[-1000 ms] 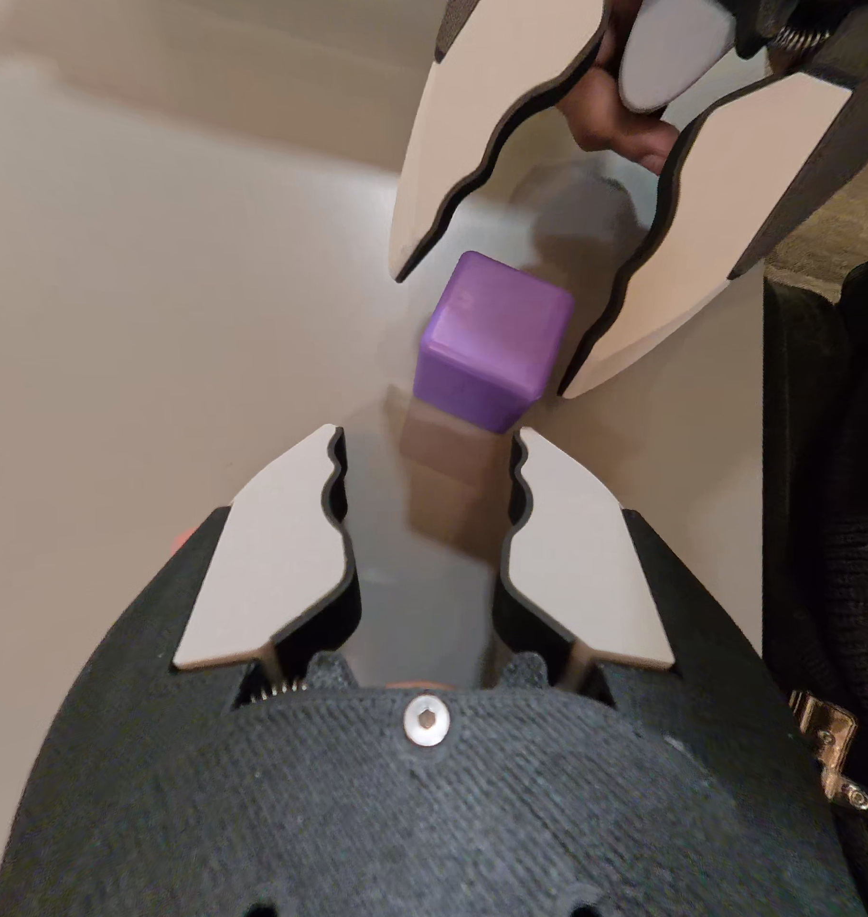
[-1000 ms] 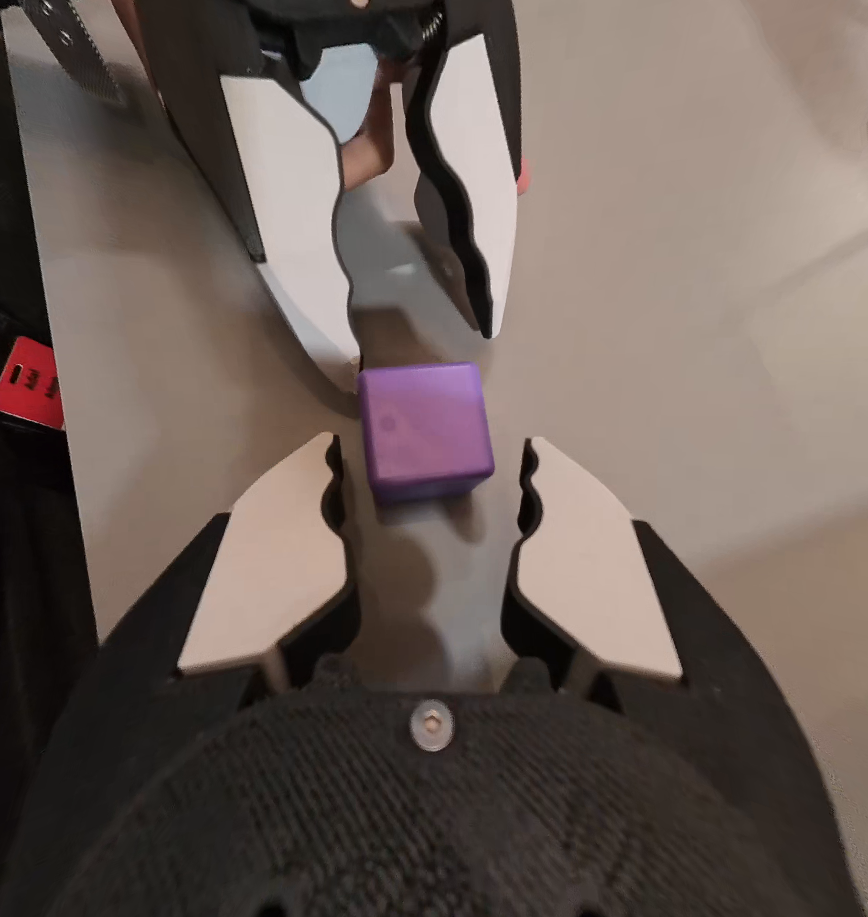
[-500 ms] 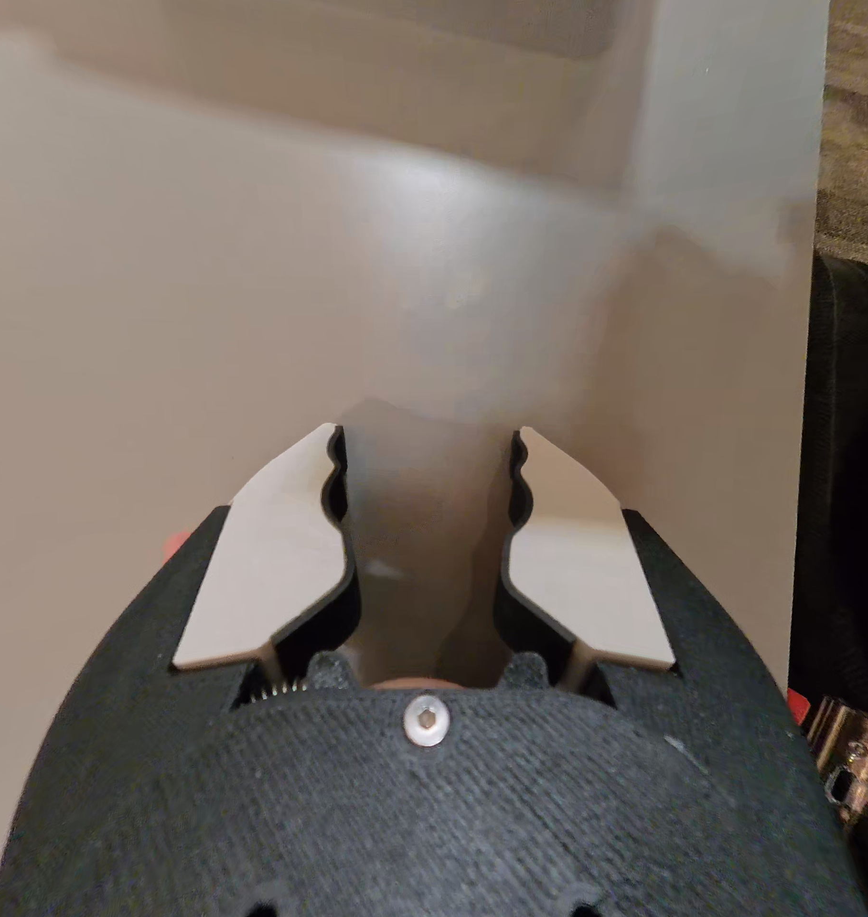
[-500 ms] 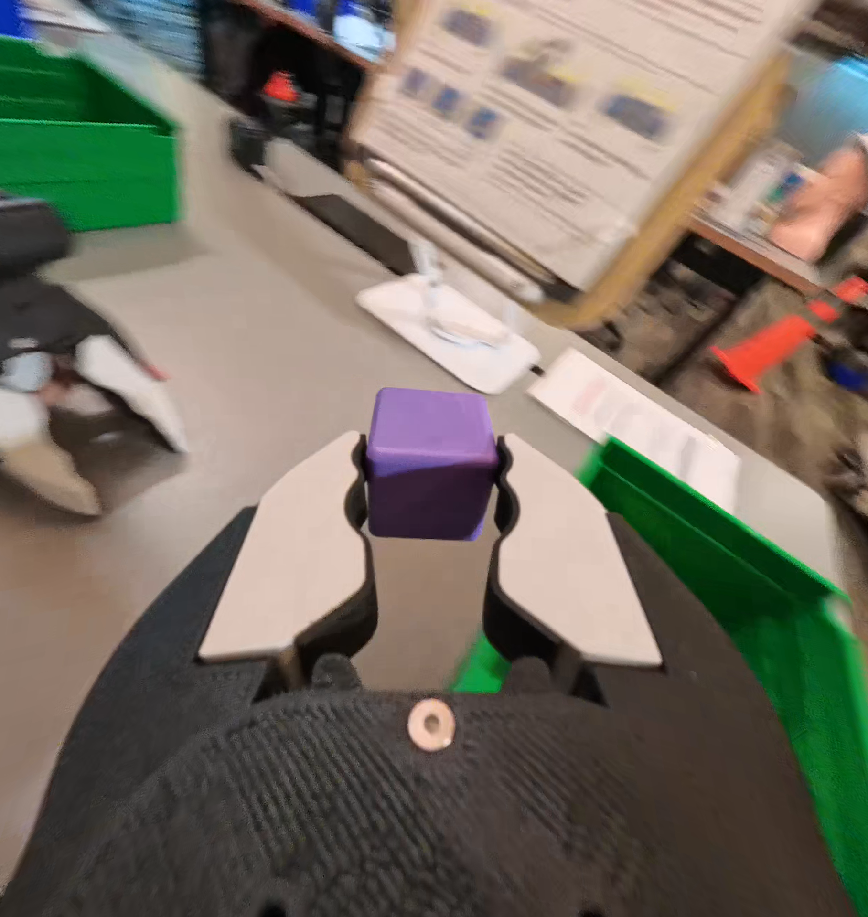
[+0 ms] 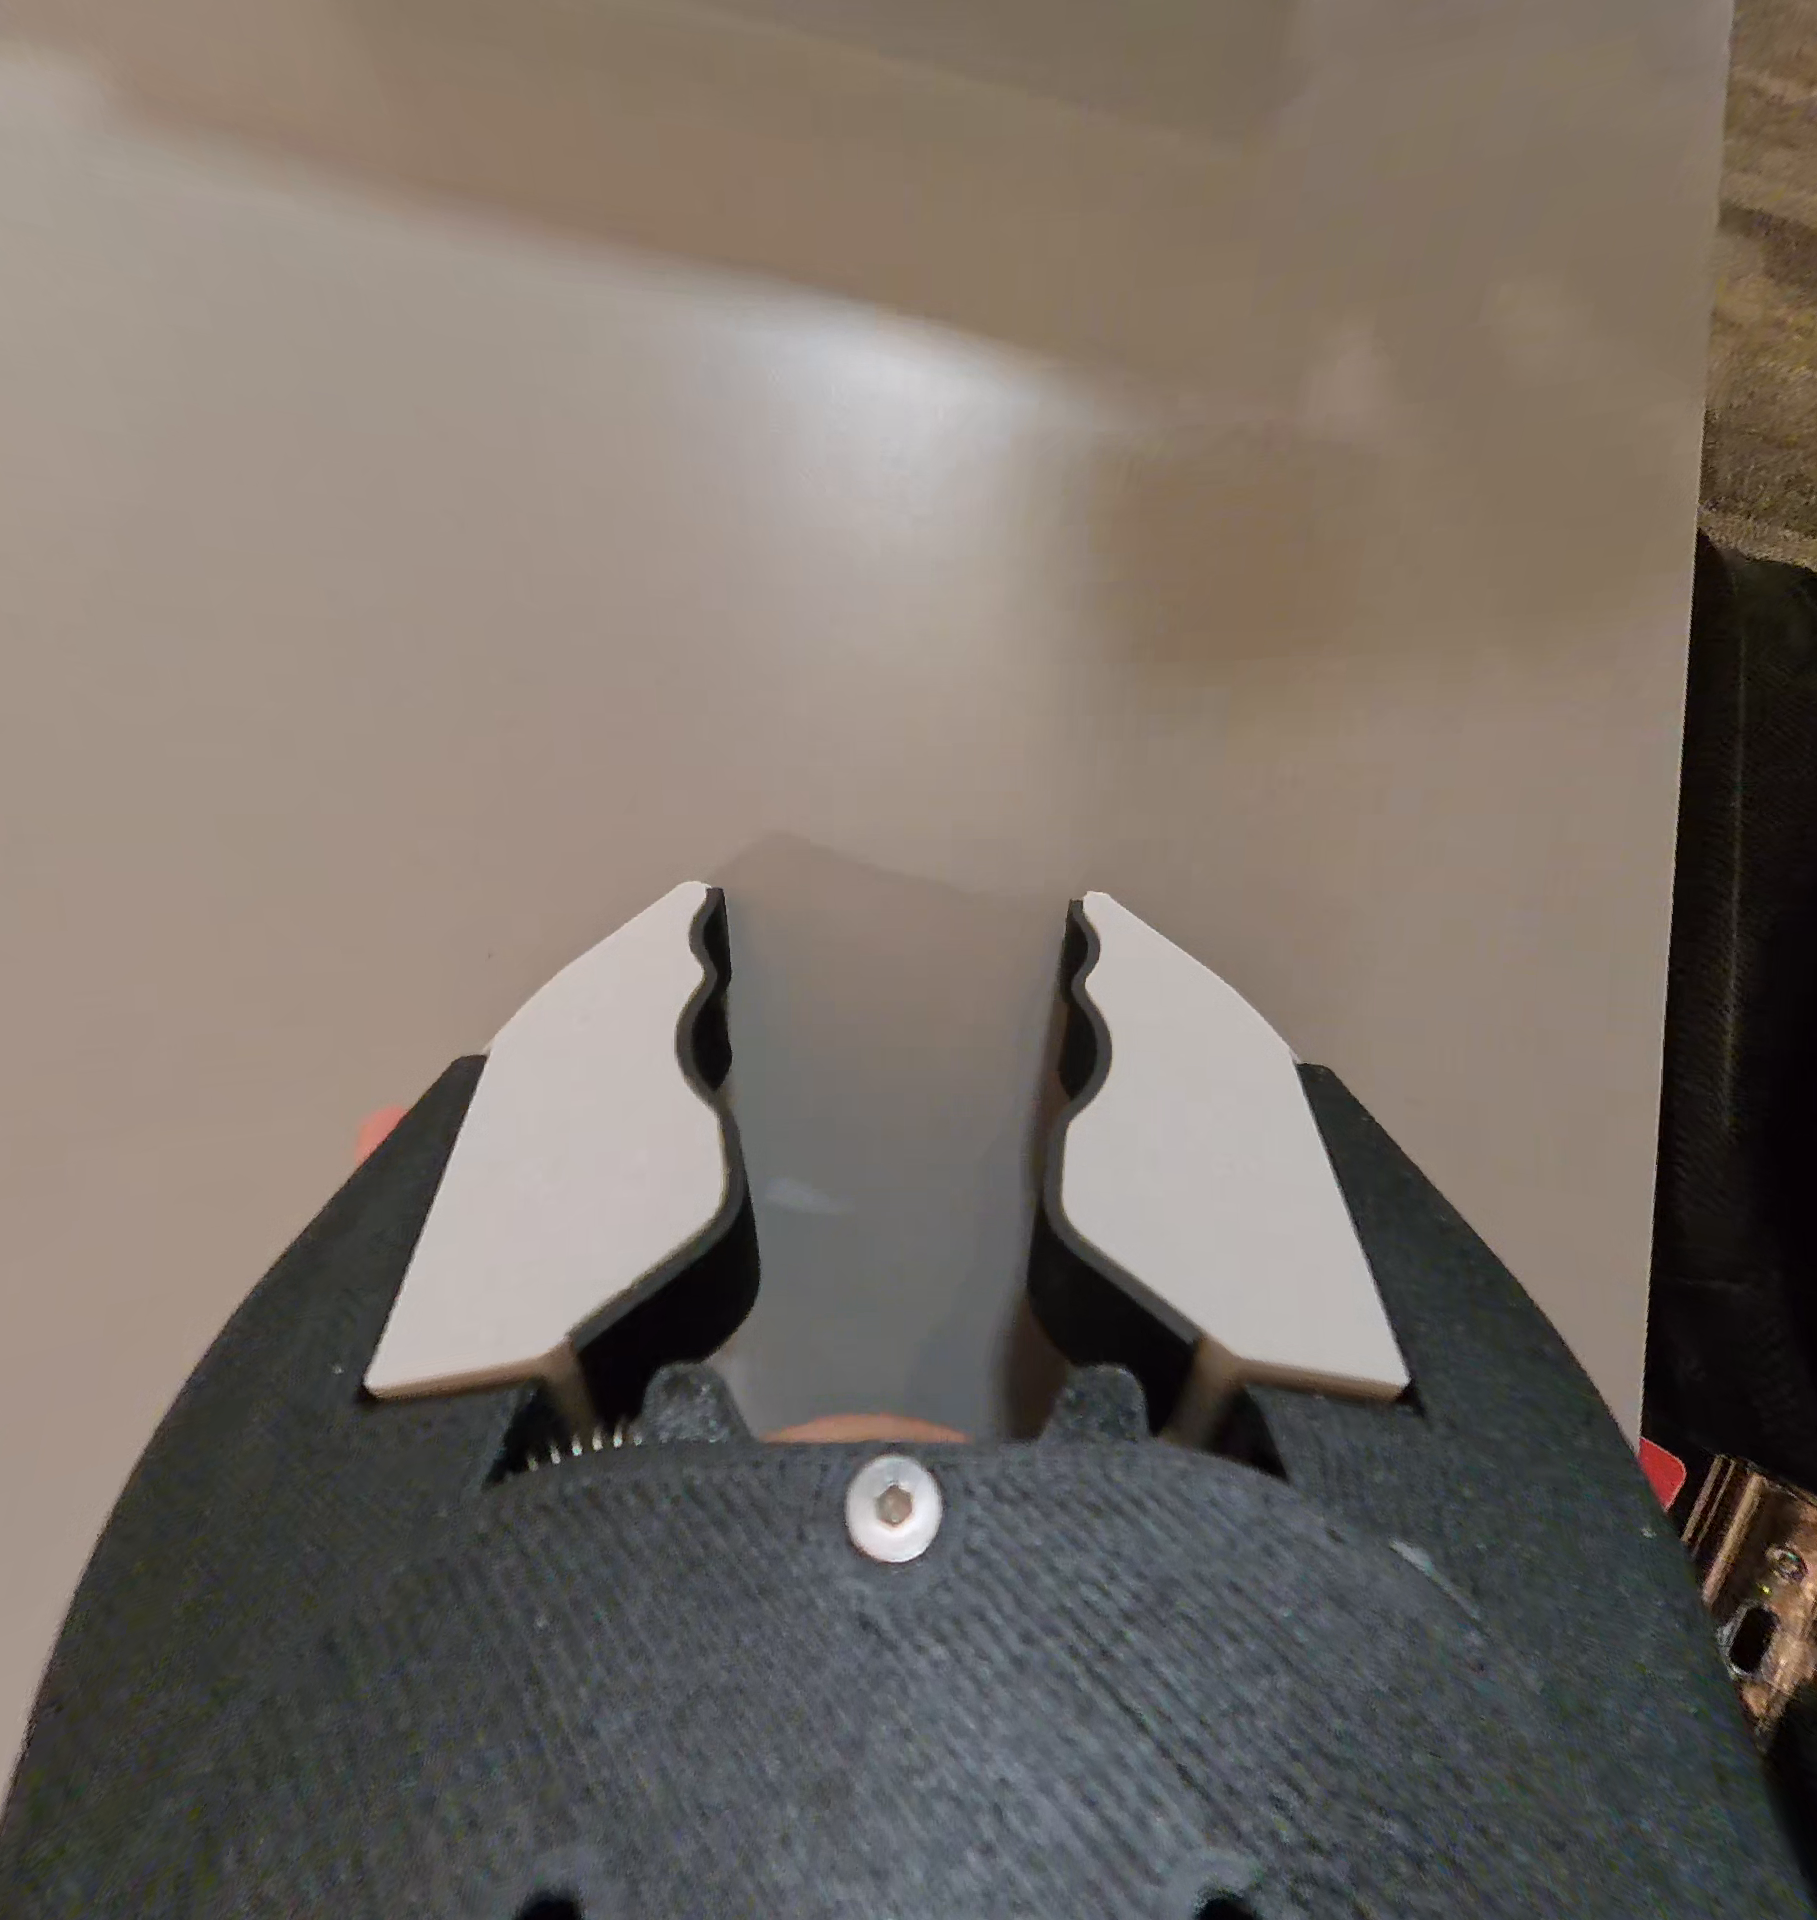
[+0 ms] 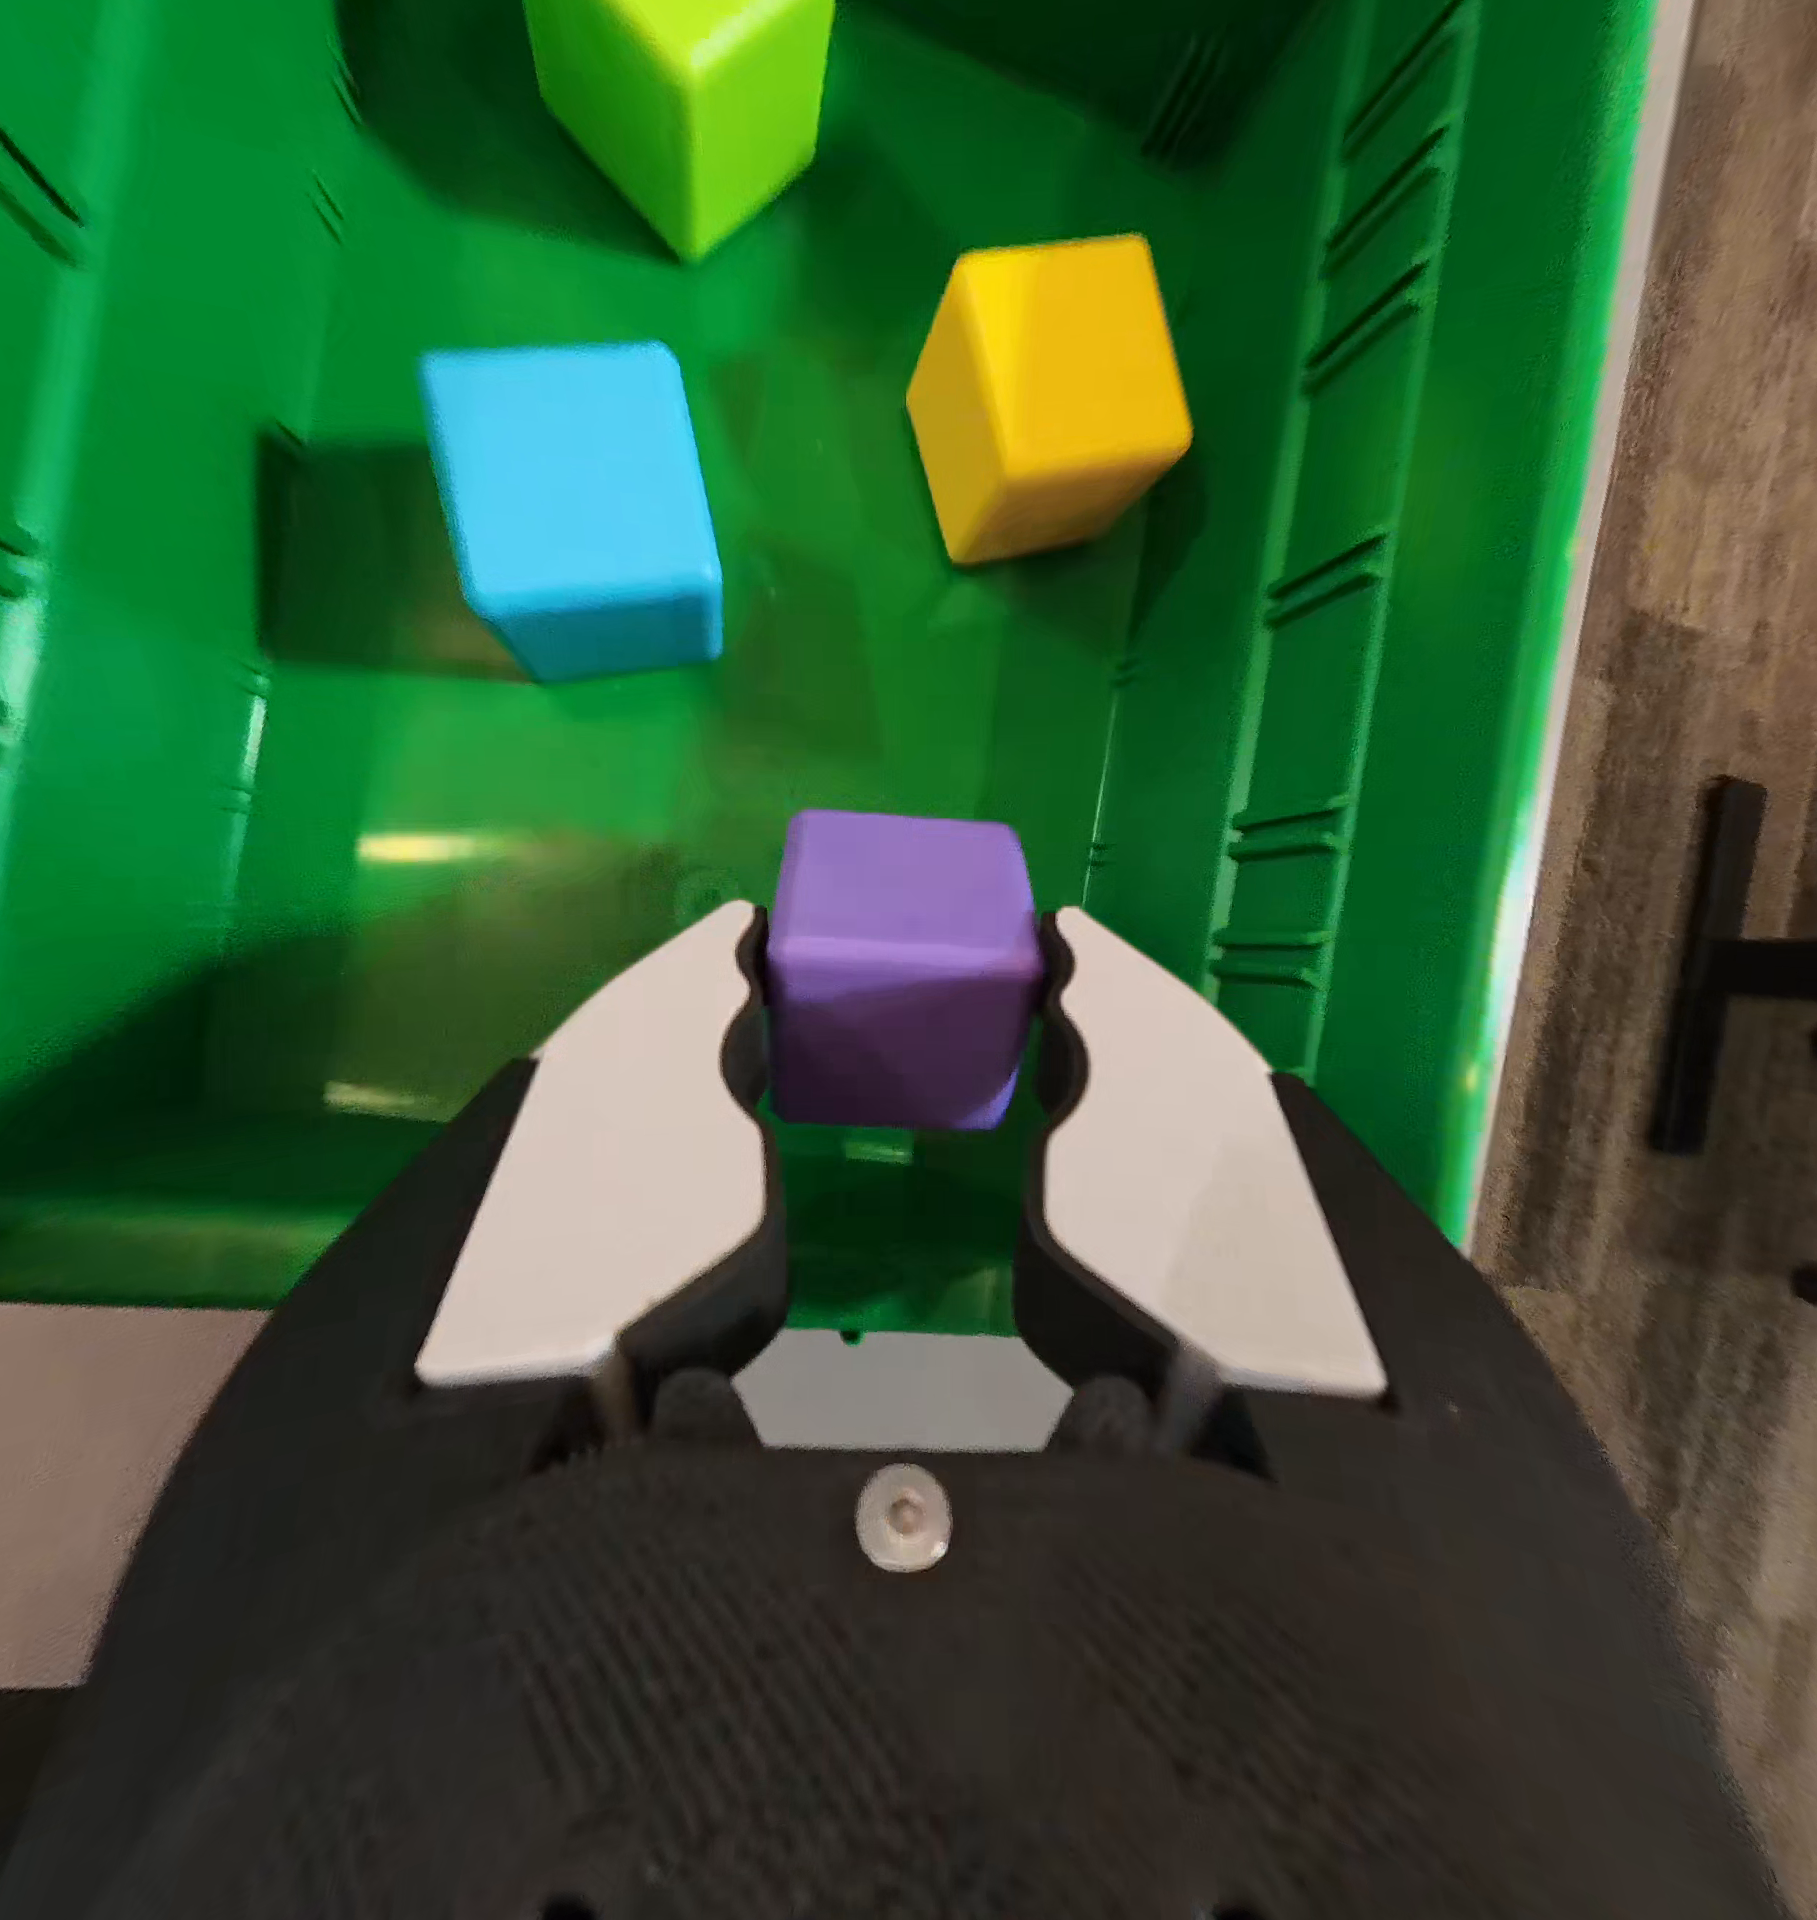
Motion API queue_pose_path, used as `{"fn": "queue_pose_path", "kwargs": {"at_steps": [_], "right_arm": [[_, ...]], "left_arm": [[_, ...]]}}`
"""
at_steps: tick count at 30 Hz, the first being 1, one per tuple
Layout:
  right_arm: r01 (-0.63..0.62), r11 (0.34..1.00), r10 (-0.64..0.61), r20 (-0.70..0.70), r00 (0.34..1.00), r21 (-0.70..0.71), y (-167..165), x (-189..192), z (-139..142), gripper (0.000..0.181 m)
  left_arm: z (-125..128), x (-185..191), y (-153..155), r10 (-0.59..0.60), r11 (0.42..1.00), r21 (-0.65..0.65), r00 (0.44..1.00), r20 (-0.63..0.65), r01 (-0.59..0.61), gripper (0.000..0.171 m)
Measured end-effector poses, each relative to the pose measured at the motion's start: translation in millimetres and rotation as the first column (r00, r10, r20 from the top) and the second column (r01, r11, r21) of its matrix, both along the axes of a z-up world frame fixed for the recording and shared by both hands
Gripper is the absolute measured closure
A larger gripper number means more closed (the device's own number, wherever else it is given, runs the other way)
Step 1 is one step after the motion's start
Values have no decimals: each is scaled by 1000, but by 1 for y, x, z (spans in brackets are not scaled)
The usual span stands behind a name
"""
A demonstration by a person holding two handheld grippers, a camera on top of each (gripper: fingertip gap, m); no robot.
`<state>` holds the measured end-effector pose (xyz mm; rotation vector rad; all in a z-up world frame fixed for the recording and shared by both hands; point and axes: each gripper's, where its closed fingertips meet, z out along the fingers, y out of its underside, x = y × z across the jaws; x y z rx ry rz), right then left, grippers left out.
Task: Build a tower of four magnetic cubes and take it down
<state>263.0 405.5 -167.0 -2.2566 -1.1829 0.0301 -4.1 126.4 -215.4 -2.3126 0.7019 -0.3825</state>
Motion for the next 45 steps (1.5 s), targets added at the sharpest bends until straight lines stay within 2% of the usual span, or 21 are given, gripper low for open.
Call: {"fn": "queue_pose_path", "kwargs": {"at_steps": [9, 19, 23, 26, 28, 31, 33, 36, 37, 39, 42, 43, 45], "right_arm": [[21, 1000, -21, -25, 999, -15, 3, 0, -6, 131], [21, 998, -22, 17, 1000, 54, 9, 6, 0, 130], [11, 991, -1, -75, 997, 134, 12, -3, 25, 130], [-23, 968, 74, -196, 978, 250, 13, -19, 57, 130], [13, 939, 92, -286, 954, 344, 14, -26, 82, 131], [75, 896, 138, -434, 890, 438, 11, -39, 116, 109], [62, 860, 173, -404, 898, 507, 4, -45, 125, 113], [39, 772, 195, -295, 935, 635, -5, -55, 135, 117], [35, 756, 220, -304, 927, 654, -12, -62, 139, 121], [44, 756, 272, -374, 887, 654, -28, -74, 150, 125], [32, 822, 289, -464, 838, 569, -45, -90, 150, 128], [22, 845, 279, -477, 834, 534, -49, -94, 147, 138], [-26, 865, 305, -483, 821, 501, -61, -103, 141, 169]], "left_arm": [[0, 0, 0, 0, 1000, 4, 1000, -11, 0, 108], [0, 0, 0, 2, 1000, 3, 1000, -9, -2, 109], [0, 0, 0, 2, 1000, 4, 1000, -11, -2, 109], [0, 0, 0, 1, 1000, 2, 1000, -7, -1, 108], [0, -1, 1, 5, 1000, -1, 1000, 3, -5, 109], [1, -2, 2, 17, 1000, -10, 1000, 22, -17, 111], [0, -9, 6, 81, 997, -4, 997, 5, -81, 118], [0, -32, 14, 246, 969, 37, 968, -57, -244, 164], [2, -40, 16, 292, 956, 65, 953, -79, -287, 169], [10, -52, 18, 362, 927, 143, 926, -105, -346, 167], [34, -67, 18, 484, 861, 221, 872, -78, -458, 168], [48, -72, 18, 536, 821, 247, 844, -26, -514, 169], [75, -80, 14, 615, 738, 282, 783, 93, -613, 159]]}}
